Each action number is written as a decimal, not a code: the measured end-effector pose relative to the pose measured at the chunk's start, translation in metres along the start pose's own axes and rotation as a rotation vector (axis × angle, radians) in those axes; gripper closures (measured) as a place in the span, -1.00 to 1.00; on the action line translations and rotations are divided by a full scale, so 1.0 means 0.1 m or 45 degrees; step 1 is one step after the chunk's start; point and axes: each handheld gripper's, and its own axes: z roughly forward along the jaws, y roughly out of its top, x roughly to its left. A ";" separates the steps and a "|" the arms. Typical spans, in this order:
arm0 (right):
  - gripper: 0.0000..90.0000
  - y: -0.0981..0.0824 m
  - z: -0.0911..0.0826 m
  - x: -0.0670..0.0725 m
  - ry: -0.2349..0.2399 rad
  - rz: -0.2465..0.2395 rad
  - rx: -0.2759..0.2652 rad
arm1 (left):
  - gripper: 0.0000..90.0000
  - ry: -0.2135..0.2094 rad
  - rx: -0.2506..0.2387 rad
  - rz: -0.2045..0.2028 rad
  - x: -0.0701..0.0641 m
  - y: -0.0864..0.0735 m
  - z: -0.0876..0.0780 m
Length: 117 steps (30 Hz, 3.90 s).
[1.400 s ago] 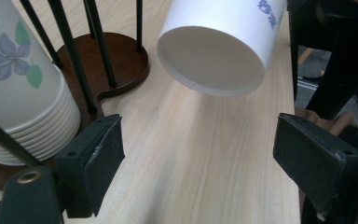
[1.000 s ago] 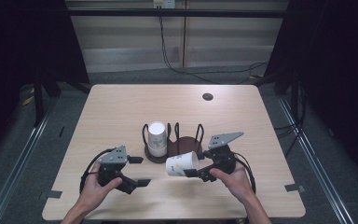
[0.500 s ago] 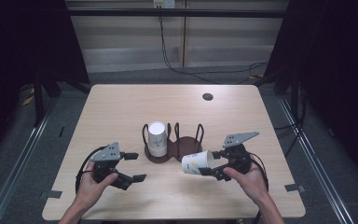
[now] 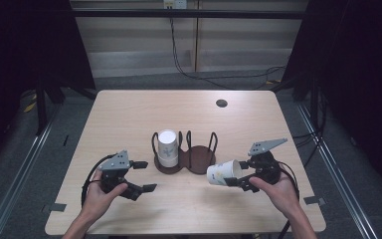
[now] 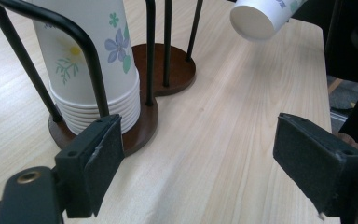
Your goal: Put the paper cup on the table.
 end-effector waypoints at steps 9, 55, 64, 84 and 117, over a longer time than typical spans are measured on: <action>-0.37 0.00 -0.13 -0.11 -0.048 0.034 0.026 | -0.64 0.015 -0.044 -0.012 0.02 0.01 -0.06; -0.37 0.55 0.04 -0.78 -0.361 0.141 0.439 | -0.64 0.046 0.000 0.028 0.05 -0.02 -0.15; -0.39 0.62 0.18 -0.84 -0.392 0.165 0.563 | -0.64 0.047 0.014 0.011 0.08 -0.06 -0.15; -0.41 0.76 0.37 -1.08 -0.439 0.180 0.767 | -0.64 0.036 0.006 0.006 0.09 -0.06 -0.16; -0.60 0.75 0.70 -1.08 -0.481 0.128 0.653 | -0.63 0.074 -0.019 0.014 0.10 -0.08 -0.20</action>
